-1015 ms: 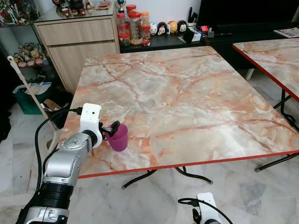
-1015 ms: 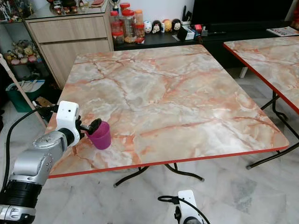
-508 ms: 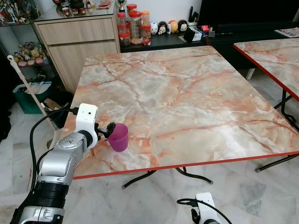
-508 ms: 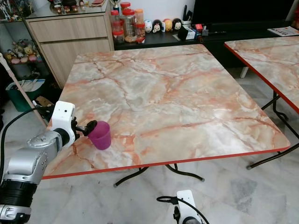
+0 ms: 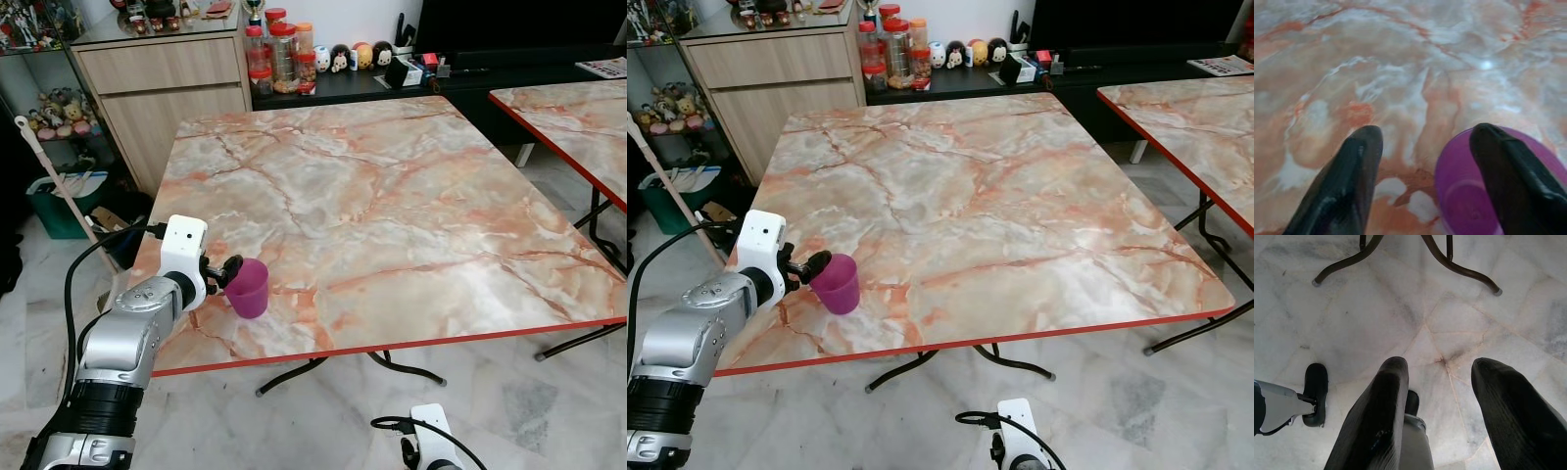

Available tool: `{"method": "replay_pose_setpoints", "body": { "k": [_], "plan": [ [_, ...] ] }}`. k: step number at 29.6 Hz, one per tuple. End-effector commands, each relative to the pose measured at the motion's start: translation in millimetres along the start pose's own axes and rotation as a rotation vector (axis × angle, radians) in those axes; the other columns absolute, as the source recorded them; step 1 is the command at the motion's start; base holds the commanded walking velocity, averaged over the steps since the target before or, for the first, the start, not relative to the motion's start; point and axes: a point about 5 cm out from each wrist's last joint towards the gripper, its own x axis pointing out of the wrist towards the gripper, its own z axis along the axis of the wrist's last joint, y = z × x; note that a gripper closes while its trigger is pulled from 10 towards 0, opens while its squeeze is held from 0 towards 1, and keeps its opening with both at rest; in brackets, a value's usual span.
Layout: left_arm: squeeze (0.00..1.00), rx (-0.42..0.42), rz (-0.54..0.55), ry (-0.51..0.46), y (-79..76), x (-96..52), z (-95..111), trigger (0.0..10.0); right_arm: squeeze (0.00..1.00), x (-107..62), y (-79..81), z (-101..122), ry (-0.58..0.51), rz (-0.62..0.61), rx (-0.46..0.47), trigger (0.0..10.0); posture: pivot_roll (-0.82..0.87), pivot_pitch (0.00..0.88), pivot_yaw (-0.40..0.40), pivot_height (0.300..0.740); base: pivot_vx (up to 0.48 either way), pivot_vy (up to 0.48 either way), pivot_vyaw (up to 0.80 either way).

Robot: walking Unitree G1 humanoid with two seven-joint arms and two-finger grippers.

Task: Setting the table

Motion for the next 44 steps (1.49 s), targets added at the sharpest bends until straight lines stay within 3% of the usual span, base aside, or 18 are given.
{"method": "replay_pose_setpoints", "body": {
  "k": [1,2,4,5,6,10,11,12,14,15,16,17,25,40,41,43,44],
  "plan": [
    [0.0,0.028,-0.019,0.028,0.0,-3.1,-2,6.0,0.0,0.9,1.0,5,-0.013,0.006,-0.003,10.0,0.11,0.0,0.026,0.74,0.0,0.0,0.0],
    [0.0,0.038,-0.028,0.033,-0.9,-3.4,-3,10.0,0.0,0.9,0.9,5,-0.013,0.006,-0.003,10.0,0.11,0.0,0.026,0.74,0.0,0.0,0.0],
    [0.0,0.041,-0.029,0.037,-1.1,-3.4,-4,10.0,0.0,0.9,0.9,5,-0.012,0.006,-0.004,10.0,0.11,0.0,0.026,0.74,0.0,0.0,0.0],
    [0.0,0.035,-0.035,0.035,-1.2,-3.2,-4,5.7,0.0,0.9,0.8,4,-0.011,0.006,-0.005,10.0,0.11,0.0,0.026,0.74,0.0,0.0,0.0],
    [0.0,0.045,-0.046,0.04,-1.6,-3.1,-5,0.0,0.0,0.8,0.1,4,-0.01,0.005,-0.004,10.0,0.11,0.0,0.025,0.74,0.0,0.0,0.0],
    [0.0,0.048,-0.046,0.041,-2.0,-2.4,-5,0.0,0.0,0.8,-0.2,4,-0.01,0.004,-0.004,10.0,0.11,0.0,0.025,0.74,0.0,0.0,0.0],
    [0.0,0.048,-0.046,0.041,-2.0,-2.5,-5,10.0,0.0,0.8,-0.2,4,-0.01,0.004,-0.004,10.0,0.11,0.0,0.025,0.74,0.0,0.0,0.0],
    [0.0,0.056,-0.056,0.043,-2.9,-2.0,-5,0.0,0.0,0.9,-0.2,4,-0.011,0.004,-0.003,10.0,0.11,0.0,0.026,0.74,0.0,0.0,0.0],
    [0.0,0.065,-0.069,0.046,-4.3,-1.4,-6,0.0,0.0,1.0,0.0,5,-0.013,0.004,-0.002,10.0,0.11,0.0,0.025,0.74,0.0,0.0,0.0],
    [0.0,0.059,-0.057,0.052,-3.4,-1.1,-6,5.9,0.0,1.1,0.1,5,-0.013,0.004,-0.001,10.0,0.11,0.0,0.025,0.74,0.0,0.0,0.0],
    [0.0,0.055,-0.045,0.055,-2.6,-1.0,-7,5.9,0.0,1.1,0.3,5,-0.013,0.005,-0.001,10.0,0.11,0.0,0.025,0.74,0.0,0.0,0.0],
    [0.0,0.056,-0.038,0.061,-1.5,-0.7,-7,10.0,0.0,1.0,0.5,5,-0.012,0.006,-0.002,10.0,0.11,0.0,0.025,0.74,0.0,0.0,0.0],
    [0.0,0.066,0.004,0.073,5.2,0.6,-9,10.0,0.0,0.8,0.8,4,-0.01,0.004,-0.001,10.0,0.11,0.0,0.029,0.74,0.0,0.0,0.0],
    [0.0,0.062,-0.014,0.078,-1.3,5.4,-9,10.0,0.0,0.5,1.3,3,-0.01,0.005,-0.002,10.0,0.11,0.004,0.03,0.74,0.0,0.0,0.0],
    [0.0,0.066,-0.024,0.08,-2.2,5.3,-9,9.2,0.0,0.5,1.3,3,-0.01,0.005,-0.002,10.0,0.11,0.004,0.03,0.74,0.0,0.0,0.0],
    [0.0,0.079,-0.043,0.085,-4.3,4.7,-9,9.0,0.0,0.4,1.2,2,-0.009,0.005,-0.002,10.0,0.11,0.004,0.031,0.74,0.0,0.0,0.0],
    [0.0,0.081,-0.046,0.086,-4.8,4.4,-10,8.3,0.0,0.4,1.2,2,-0.009,0.005,-0.002,10.0,0.11,0.005,0.032,0.74,0.0,0.0,0.0]
  ]
}}
